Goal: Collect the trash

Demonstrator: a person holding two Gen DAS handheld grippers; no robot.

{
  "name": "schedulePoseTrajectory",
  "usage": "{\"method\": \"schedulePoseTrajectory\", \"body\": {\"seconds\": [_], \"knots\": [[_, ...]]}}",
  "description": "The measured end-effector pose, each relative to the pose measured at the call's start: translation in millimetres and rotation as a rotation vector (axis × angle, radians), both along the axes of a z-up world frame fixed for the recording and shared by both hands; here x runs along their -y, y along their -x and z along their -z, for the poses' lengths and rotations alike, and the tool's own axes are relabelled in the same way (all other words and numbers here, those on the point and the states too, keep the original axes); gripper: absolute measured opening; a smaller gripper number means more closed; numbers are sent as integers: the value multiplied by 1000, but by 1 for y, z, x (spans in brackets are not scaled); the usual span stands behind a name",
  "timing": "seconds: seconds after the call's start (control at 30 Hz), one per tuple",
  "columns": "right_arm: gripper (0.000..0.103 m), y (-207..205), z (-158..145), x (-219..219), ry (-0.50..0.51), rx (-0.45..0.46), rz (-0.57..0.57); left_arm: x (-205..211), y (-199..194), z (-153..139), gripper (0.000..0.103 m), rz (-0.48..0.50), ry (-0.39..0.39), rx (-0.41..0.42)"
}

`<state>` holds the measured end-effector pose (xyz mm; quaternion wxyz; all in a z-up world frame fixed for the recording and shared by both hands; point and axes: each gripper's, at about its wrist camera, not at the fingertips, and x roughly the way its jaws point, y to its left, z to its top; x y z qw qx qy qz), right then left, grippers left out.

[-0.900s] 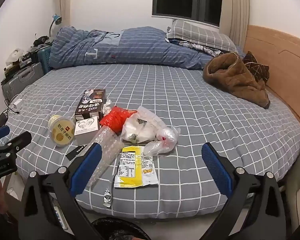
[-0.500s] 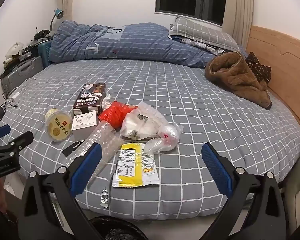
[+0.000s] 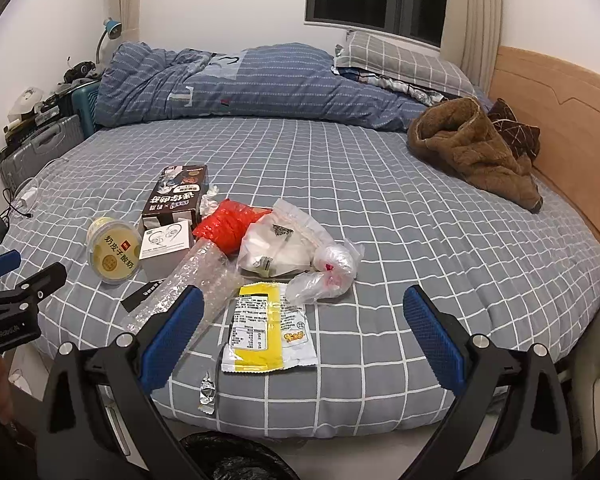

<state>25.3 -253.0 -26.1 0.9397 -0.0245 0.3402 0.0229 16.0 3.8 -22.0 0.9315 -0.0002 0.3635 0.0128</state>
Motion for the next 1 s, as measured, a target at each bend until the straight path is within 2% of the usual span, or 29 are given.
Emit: {"method": "schedulePoseTrajectory", "body": {"seconds": [1.0], "knots": [[96,0,1,3,10,6,5,6,-2,4,97,15,-17,-15]]}}
